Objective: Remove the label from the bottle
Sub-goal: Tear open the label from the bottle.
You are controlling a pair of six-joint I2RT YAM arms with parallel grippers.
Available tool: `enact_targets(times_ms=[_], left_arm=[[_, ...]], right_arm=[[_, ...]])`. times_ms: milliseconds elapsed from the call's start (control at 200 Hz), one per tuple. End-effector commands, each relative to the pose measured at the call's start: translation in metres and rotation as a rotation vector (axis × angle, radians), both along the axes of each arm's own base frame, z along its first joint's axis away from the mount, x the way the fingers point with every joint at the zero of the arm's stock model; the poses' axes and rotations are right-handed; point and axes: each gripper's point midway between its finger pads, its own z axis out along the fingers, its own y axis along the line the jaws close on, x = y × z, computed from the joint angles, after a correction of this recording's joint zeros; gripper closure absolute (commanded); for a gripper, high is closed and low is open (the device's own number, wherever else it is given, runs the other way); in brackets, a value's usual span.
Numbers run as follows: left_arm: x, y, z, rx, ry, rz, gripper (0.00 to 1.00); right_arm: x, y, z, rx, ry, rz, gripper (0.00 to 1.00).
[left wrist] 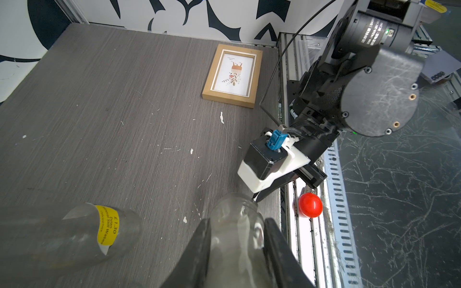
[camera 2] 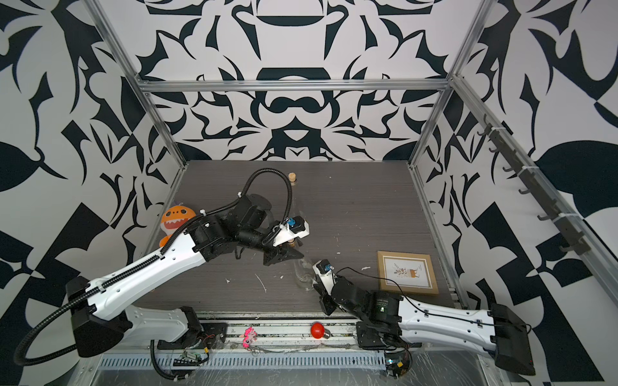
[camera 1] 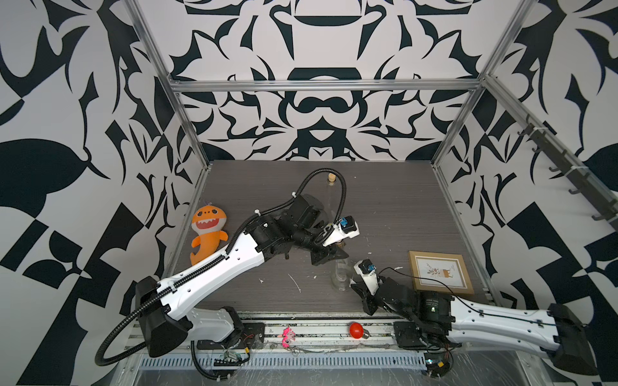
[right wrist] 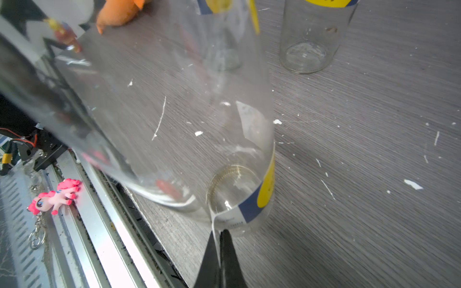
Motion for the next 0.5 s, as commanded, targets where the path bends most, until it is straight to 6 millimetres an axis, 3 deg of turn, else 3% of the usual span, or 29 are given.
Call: enact_targets(times_ms=[0,215,470,500], left_arm=[[-0.040,0.052,-0.057,0.315,0.213,-0.015,1.00],[-0.034,0.053,-0.056,0.330,0.196,0.011,1.00],[-0.021,0.035,-0.047,0.253,0.189,0.065,1.00],[-0.019,0.034,-0.045,0.232,0.183,0.071,0.96]], right_arm=[[0.031,-0.018,0.022,-0.008,-0.085,-0.172,1.00],[0.016,0.014,0.031,0.083,-0.085,-0.005,1.00],[0.012,0.042,0.028,0.158,-0.085,0.081,1.00],[0.013,0.041,0.027,0.162,-0.087,0.075,1.00]])
